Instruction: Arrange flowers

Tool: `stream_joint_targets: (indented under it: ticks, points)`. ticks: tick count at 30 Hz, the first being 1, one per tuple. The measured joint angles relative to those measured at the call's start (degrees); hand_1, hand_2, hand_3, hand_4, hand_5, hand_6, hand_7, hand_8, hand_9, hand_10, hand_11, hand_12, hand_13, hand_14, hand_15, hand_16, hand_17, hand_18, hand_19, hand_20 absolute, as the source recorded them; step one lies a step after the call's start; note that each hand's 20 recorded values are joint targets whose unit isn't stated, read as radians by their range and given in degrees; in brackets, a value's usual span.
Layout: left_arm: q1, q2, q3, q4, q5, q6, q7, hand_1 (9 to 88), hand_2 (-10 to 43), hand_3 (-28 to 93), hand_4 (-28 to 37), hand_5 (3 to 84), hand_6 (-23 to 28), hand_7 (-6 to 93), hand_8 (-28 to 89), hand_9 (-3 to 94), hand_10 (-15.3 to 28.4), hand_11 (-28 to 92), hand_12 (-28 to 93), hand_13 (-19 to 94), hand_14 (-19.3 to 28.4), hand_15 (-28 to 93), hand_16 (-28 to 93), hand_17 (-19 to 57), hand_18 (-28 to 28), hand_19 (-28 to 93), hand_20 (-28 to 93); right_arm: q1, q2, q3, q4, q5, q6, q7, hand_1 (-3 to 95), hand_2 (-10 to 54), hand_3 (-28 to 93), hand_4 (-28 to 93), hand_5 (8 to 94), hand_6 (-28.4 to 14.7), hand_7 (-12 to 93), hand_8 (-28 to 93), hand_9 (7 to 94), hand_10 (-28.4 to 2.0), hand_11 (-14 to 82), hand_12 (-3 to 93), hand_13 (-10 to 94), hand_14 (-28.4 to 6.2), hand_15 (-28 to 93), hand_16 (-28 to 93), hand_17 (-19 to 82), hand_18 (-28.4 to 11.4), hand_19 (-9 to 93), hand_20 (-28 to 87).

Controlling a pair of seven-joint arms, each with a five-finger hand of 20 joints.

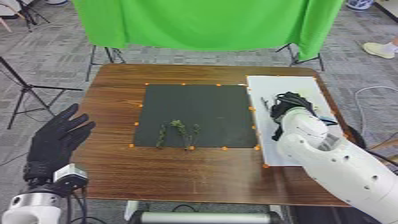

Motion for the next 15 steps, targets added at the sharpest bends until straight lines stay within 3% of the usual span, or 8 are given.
stream_joint_targets:
  ticks: [15]
  points:
    - [-0.9, -0.08, 0.56, 0.09, 0.0, -0.03, -0.09, 24.1, 5.4, 81, -21.6, 37.0, 9.5, 14.1, -10, 34.3, 19.5, 25, 9, 25, 26.2, 48, -9, -10.9, 23.3, 55, -1, 2.6, -0.9, -2.4, 2.0, -0.4, 0.3, 0.2, 32.2, -8.4, 83, -25, 64.5, -9.1, 20, -13, 68.9, -19.7, 55.2, 18.9, 75, -12.2, 89, 18, 49, -26.1, 93, 62]
